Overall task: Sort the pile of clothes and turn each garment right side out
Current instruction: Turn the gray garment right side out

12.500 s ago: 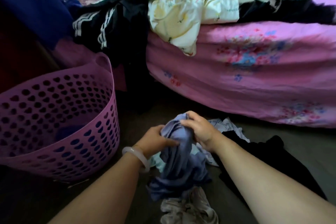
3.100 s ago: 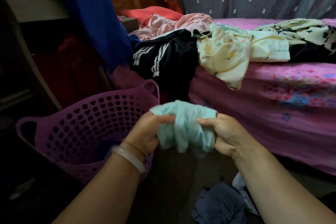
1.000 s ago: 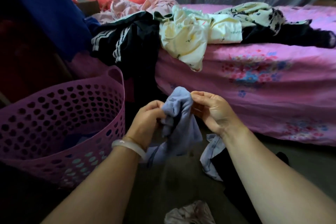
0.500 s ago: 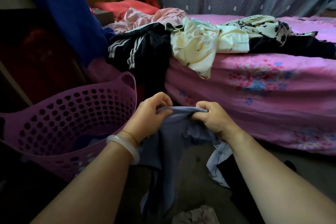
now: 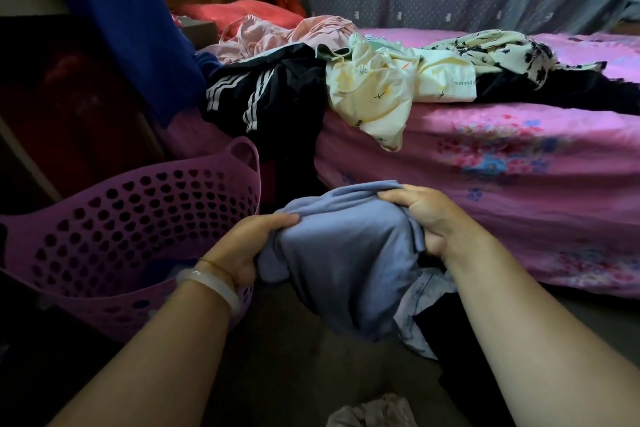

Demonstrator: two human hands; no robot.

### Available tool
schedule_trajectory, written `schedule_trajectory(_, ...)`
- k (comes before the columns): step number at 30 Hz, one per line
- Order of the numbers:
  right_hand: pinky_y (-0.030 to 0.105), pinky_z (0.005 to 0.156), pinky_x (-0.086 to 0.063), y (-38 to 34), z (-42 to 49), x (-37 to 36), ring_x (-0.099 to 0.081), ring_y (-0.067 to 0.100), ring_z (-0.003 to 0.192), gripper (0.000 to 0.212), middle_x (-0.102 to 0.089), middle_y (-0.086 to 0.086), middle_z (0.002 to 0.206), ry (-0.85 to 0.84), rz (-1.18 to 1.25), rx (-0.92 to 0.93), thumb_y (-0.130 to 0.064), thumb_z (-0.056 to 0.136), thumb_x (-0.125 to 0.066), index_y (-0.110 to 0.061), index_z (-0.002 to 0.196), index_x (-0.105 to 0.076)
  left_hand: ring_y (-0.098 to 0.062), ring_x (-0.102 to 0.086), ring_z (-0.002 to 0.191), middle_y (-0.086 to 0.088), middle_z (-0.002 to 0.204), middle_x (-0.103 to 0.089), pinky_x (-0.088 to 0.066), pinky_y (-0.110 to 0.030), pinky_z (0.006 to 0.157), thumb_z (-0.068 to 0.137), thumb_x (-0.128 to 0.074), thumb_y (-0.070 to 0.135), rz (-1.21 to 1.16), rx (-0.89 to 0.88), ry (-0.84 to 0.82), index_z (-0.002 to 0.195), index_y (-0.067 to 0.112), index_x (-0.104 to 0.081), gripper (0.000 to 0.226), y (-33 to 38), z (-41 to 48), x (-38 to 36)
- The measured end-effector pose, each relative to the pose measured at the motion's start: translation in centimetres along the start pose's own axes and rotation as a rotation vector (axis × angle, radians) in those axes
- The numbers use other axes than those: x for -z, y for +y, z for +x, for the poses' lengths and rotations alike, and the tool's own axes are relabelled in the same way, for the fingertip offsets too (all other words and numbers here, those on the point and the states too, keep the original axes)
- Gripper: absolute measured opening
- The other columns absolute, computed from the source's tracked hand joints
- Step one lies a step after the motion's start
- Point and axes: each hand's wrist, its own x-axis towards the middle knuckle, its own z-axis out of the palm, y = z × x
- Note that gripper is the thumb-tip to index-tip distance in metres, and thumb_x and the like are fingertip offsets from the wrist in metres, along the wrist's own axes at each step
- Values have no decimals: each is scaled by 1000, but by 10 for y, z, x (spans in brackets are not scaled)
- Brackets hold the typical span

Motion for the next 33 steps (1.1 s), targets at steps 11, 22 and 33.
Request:
schedule_trajectory(11,54,99,-45,18,-2,16,-51,38,126,94,-51,23,138,-397,472,-203,-69,71,-59,-1,136,-49,-23,-72,62,-16,68,-72,-58,-28,53,64,-75,15,-523,6,-263,74,-4,-75,21,11,-12,-18)
schedule_trajectory(22,38,82,-58,29,0,-2,-70,26,90,52,-71,13,102,-290,295,-153,3,71,-62,-16,120,-59,-35,-63,108,-22,123,-63,-53,-46,90,79,-63,43,-389,210,-174,122,0,-62,60,-40,1,-26)
schedule_trajectory(33,37,99,-46,23,6,9,-57,25,114,65,-47,16,143,-39,90,-132,-6,78,-60,-15,141,-47,-25,-47,122,-11,130,-49,-44,-42,102,68,-77,-8,412,-324,338,136,5,-38,80,-25,21,-16)
